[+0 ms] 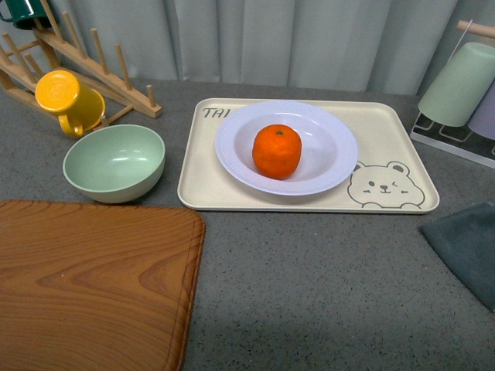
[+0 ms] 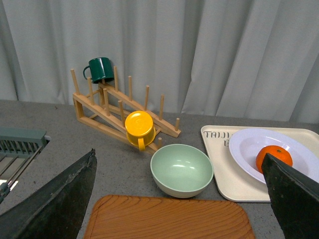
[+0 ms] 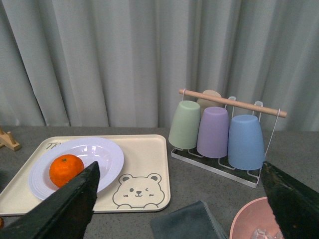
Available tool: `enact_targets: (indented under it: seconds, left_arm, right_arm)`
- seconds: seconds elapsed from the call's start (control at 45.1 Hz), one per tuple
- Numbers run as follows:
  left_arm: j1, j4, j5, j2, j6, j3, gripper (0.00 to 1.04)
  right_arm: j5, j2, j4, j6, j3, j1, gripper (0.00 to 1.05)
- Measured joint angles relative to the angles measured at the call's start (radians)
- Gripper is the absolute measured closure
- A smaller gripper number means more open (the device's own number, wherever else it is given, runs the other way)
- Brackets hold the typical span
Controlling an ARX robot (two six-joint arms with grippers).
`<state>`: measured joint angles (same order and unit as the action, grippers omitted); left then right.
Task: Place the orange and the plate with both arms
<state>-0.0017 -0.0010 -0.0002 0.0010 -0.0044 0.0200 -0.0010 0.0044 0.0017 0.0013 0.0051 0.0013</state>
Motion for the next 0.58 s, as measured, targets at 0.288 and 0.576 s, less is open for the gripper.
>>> enact_targets:
  seconds: [0.288, 0.576]
  left_arm:
    - [0.0, 0.0, 0.0, 0.0, 0.0, 0.0, 0.06]
    - [0.0, 0.0, 0.0, 0.0, 0.0, 0.0, 0.06]
  right_arm:
    - [0.0, 0.0, 0.0, 0.0, 0.0, 0.0, 0.09]
    - [0.0, 0.0, 0.0, 0.0, 0.0, 0.0, 0.09]
